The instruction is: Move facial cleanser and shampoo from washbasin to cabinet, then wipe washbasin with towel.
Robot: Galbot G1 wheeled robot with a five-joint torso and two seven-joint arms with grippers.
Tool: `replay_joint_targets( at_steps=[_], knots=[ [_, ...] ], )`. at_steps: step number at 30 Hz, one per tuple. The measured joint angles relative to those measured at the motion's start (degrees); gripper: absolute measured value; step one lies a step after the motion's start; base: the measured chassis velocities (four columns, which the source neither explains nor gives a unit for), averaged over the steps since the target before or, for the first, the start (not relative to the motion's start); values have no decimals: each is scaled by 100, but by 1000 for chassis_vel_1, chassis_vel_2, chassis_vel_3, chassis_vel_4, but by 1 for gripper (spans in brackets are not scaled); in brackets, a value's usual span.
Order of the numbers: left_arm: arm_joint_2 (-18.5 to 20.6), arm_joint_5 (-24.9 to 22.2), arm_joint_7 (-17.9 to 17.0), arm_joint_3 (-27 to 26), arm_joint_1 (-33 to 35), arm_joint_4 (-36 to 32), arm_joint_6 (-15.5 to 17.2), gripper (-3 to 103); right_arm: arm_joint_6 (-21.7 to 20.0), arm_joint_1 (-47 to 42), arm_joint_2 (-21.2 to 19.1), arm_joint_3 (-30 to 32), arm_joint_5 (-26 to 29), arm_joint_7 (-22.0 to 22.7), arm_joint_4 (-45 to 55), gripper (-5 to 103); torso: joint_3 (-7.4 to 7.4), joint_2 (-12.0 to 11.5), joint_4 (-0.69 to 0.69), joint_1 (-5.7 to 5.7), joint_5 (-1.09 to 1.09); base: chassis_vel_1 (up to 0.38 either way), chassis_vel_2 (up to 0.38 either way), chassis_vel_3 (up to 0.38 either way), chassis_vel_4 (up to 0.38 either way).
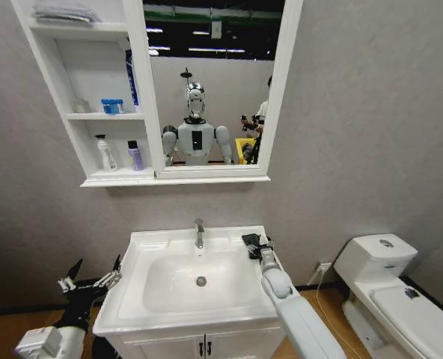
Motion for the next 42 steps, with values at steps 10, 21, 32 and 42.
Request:
replay_joint_targets(
  at_steps=[10,21,32,42],
  knots=[
    [0,0,0,0,0,0,0,100,239,-2843,428,913,-807,-66,2916,100,-1,2,-1,-1,0,0,0,0,0],
    [0,0,0,0,0,0,0,100,157,-3421,458,1334,-887,-65,3703,100,1,0,1,2,1,0,0,0,0],
    [0,1,0,0,-1,0,0,100,184,-3557,444,1355,-871,-65,3882,100,1,-1,1,1,-1,123,-111,-105,109],
    [0,1,0,0,-1,0,-1,100,281,-3701,436,1441,-850,-88,3990,100,1,0,1,0,2,263,-262,-245,244]
  ],
)
